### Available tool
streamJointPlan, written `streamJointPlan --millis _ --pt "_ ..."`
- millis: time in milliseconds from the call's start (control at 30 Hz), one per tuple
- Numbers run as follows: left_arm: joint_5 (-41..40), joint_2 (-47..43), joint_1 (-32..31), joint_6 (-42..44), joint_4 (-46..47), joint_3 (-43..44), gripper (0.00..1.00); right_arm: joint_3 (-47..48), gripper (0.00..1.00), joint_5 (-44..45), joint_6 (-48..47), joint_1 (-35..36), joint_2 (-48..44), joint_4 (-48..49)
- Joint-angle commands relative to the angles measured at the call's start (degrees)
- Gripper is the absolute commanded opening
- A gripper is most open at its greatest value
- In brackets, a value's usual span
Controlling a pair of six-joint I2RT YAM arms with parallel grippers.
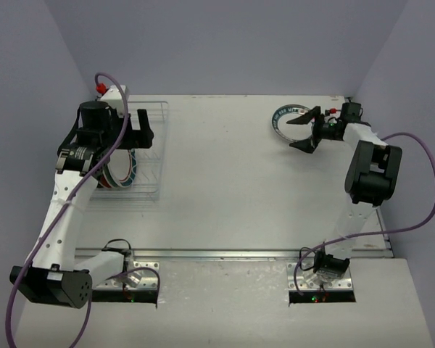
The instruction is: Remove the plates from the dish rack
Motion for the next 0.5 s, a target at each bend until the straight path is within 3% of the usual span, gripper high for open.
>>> streamJointPlan --millis 0,133,400,467 --pt "-9.8 1.8 0.0 -2.5 -1.4 5.2 1.00 -2.3 0.91 -3.1 -10.4 3.8 -7.5 -11.2" --pt "-15.3 2.6 0.6 -2.2 -3.0 5.8 0.98 -5.4 0.91 2.3 -18.0 5.9 -15.2 -11.8" --pt "-21.0 7.8 5.6 0.3 -5.3 4.9 0.45 -15.7 0.90 24.1 -36.5 15.6 -38.9 -2.1" --pt "-22.7 8.8 5.9 0.7 -5.2 4.4 0.41 -19.2 0.91 26.9 -38.3 17.1 -42.9 0.1"
